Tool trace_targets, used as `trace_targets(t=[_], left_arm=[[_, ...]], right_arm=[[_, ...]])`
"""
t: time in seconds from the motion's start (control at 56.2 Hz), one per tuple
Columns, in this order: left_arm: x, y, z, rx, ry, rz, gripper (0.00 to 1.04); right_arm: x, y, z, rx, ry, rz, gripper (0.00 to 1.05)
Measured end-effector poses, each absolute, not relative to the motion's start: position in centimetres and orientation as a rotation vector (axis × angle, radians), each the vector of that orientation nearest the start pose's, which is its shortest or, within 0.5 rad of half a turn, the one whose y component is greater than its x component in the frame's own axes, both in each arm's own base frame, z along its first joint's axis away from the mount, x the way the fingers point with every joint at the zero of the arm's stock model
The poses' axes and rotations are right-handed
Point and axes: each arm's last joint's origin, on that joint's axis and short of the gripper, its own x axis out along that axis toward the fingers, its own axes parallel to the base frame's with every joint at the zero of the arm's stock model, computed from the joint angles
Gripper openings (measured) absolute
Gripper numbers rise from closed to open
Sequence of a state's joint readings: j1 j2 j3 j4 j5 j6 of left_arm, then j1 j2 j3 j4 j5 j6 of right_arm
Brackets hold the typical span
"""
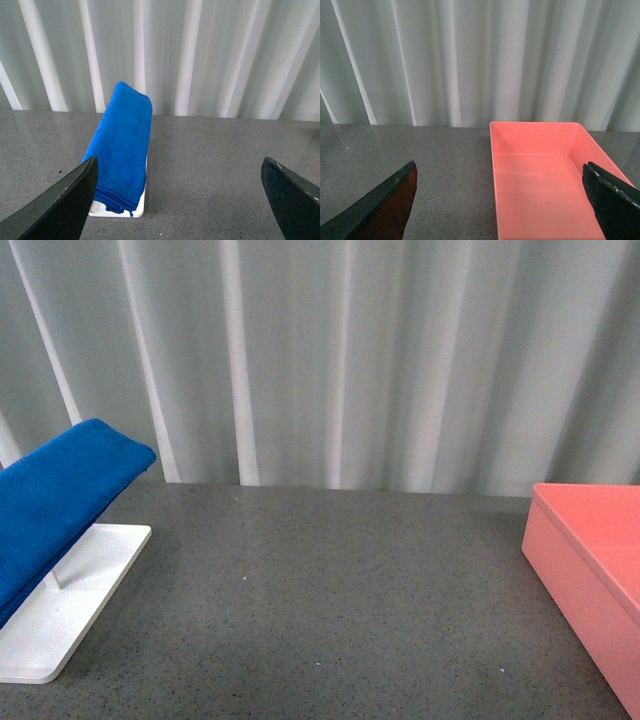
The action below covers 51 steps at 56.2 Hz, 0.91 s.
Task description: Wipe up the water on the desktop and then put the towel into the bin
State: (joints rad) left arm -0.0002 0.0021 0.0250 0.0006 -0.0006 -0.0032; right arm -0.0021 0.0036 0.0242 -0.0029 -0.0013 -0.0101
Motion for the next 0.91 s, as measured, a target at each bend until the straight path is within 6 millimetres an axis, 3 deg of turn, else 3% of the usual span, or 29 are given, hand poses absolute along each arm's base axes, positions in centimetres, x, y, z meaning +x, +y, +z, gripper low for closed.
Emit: trace_targets(t=[0.907], left_arm=[[9.62,0.00,17.19,-0.003,-0.023,0.000,0.98]], right_arm=[[9.64,-0.02,17.12,-0.010,-0.018,-0.001,0.98]])
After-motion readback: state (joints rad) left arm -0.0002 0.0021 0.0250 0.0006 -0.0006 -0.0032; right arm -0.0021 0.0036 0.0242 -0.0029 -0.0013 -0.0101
